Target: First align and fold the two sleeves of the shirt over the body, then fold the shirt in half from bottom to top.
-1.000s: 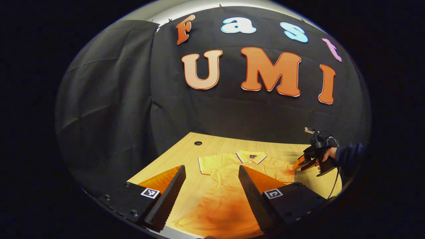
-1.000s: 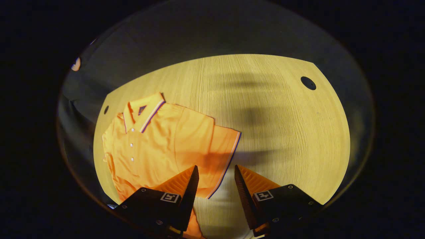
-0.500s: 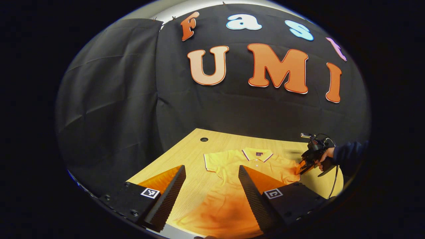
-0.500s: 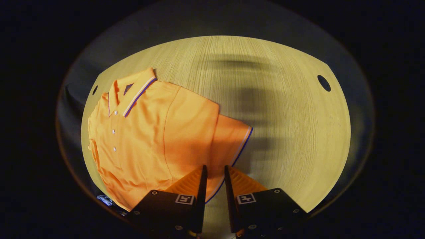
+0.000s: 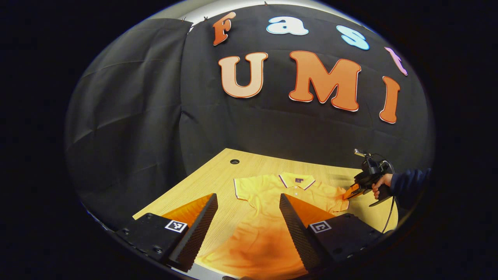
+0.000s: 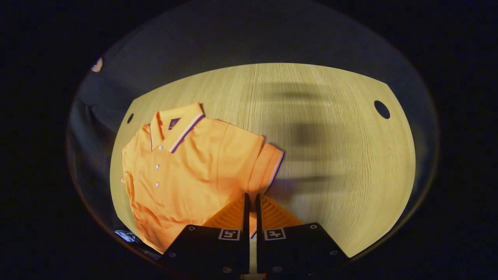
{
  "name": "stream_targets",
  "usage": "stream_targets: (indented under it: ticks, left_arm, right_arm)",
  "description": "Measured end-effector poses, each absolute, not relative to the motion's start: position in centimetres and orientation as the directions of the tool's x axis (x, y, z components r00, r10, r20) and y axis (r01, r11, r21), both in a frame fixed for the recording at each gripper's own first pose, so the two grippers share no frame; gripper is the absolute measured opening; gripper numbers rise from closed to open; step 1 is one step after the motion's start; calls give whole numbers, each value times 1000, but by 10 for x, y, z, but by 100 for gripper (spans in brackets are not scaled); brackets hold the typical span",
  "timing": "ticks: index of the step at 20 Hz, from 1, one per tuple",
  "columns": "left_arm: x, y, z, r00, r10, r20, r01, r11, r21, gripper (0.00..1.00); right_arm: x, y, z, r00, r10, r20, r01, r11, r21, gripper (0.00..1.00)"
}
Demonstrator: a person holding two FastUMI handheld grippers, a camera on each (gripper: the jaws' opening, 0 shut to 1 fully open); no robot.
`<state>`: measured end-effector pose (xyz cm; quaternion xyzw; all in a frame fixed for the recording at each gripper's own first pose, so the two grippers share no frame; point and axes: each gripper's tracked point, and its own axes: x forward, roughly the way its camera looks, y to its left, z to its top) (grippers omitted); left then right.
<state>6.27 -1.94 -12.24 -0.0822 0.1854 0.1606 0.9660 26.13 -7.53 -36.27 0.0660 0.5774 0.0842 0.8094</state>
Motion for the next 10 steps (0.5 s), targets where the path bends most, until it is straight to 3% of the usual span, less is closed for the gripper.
stream_targets:
  ticks: [4, 10]
  left_arm:
    - [61, -16, -126, 874, 288, -391, -358, 927, -117, 98]
    - [55, -7, -137, 856, 312, -412, -380, 920, -94, 98]
  right_arm:
    - [274, -44, -340, 382, 281, -880, -75, 959, 274, 8]
    - [268, 3, -332, 344, 364, -866, -124, 931, 343, 8]
